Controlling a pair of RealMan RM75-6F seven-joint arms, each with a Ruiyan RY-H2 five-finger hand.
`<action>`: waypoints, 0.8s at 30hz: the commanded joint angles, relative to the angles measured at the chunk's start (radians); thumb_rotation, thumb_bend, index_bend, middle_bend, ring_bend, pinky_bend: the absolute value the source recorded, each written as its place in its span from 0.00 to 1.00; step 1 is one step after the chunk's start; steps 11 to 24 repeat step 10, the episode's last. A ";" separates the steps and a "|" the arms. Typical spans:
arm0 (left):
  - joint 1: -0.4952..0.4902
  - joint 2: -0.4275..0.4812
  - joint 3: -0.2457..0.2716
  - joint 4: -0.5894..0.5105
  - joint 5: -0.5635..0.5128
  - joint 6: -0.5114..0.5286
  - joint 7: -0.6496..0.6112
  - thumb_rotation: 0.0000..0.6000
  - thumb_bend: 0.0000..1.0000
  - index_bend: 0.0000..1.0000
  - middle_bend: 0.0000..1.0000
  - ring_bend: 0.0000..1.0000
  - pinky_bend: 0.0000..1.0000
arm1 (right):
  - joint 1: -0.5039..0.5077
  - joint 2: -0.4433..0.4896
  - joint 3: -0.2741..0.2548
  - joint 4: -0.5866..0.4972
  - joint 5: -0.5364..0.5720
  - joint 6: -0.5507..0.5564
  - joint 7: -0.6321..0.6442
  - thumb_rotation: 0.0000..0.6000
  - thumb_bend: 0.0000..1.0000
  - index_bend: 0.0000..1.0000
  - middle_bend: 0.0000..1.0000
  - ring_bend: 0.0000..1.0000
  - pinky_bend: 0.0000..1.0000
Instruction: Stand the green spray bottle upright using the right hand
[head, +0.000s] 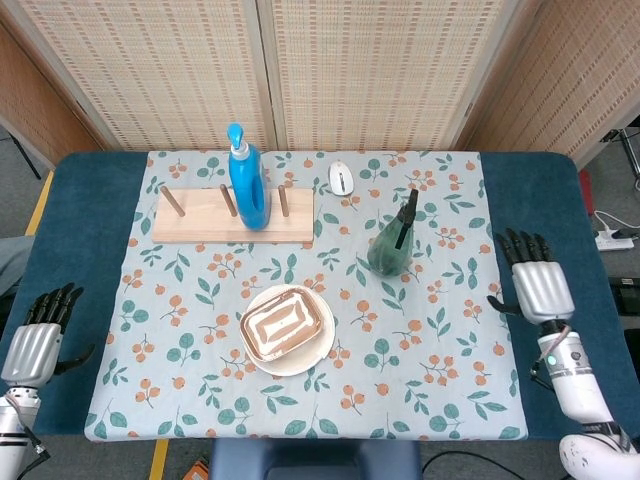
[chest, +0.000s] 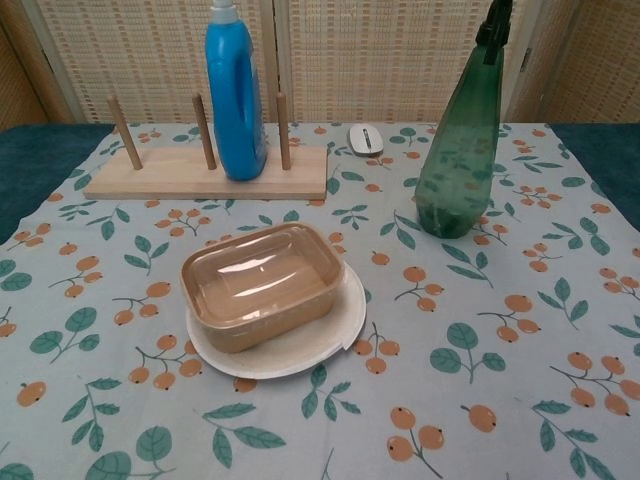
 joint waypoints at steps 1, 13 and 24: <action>0.001 -0.005 -0.004 0.012 -0.012 -0.006 -0.003 1.00 0.24 0.00 0.00 0.00 0.00 | -0.054 -0.020 -0.033 0.070 0.031 0.062 -0.044 1.00 0.17 0.00 0.00 0.00 0.00; 0.007 -0.011 -0.017 0.018 -0.021 0.009 -0.020 1.00 0.24 0.00 0.00 0.00 0.00 | -0.041 -0.037 -0.012 0.091 0.021 0.028 -0.039 1.00 0.20 0.00 0.00 0.00 0.00; 0.007 -0.011 -0.017 0.018 -0.021 0.009 -0.020 1.00 0.24 0.00 0.00 0.00 0.00 | -0.041 -0.037 -0.012 0.091 0.021 0.028 -0.039 1.00 0.20 0.00 0.00 0.00 0.00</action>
